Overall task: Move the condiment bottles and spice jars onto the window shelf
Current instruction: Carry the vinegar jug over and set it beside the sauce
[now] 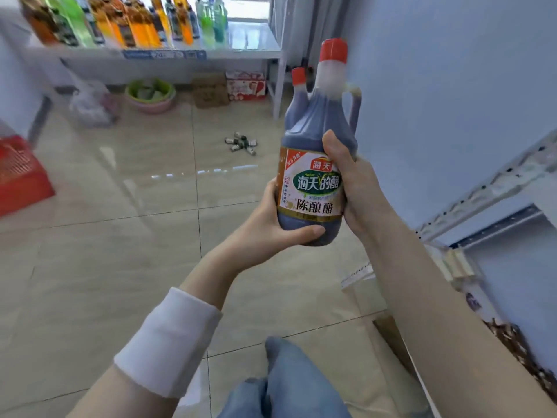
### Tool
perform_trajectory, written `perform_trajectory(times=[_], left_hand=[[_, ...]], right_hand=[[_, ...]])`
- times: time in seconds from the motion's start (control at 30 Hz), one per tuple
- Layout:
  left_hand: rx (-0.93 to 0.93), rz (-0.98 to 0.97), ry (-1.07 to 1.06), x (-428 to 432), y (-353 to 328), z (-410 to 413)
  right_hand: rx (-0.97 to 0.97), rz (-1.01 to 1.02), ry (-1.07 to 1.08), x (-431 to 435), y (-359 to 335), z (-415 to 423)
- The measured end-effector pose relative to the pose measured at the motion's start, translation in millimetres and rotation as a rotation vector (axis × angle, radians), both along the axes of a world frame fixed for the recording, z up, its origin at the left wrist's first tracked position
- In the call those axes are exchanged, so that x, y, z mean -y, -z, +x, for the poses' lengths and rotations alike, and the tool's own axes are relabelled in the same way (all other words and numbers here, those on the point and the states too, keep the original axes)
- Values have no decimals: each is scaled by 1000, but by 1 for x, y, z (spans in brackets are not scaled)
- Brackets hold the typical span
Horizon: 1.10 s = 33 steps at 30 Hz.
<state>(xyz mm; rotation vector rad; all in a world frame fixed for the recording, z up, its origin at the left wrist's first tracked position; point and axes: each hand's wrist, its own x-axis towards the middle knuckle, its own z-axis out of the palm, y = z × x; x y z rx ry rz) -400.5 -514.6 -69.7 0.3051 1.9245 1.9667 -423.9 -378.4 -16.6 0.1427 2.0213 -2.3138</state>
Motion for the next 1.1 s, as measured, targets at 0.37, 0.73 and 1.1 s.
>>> perform_trajectory(times=[0.37, 0.73, 1.1], left_hand=[[17, -55, -129, 39, 5, -203], [-8, -95, -250, 137, -8, -388], [-23, -138, -180, 230, -19, -580]], right_hand=[[9, -9, -125, 43, 13, -222], [23, -27, -227, 145, 2, -422], [7, 28, -202, 234, -8, -607]])
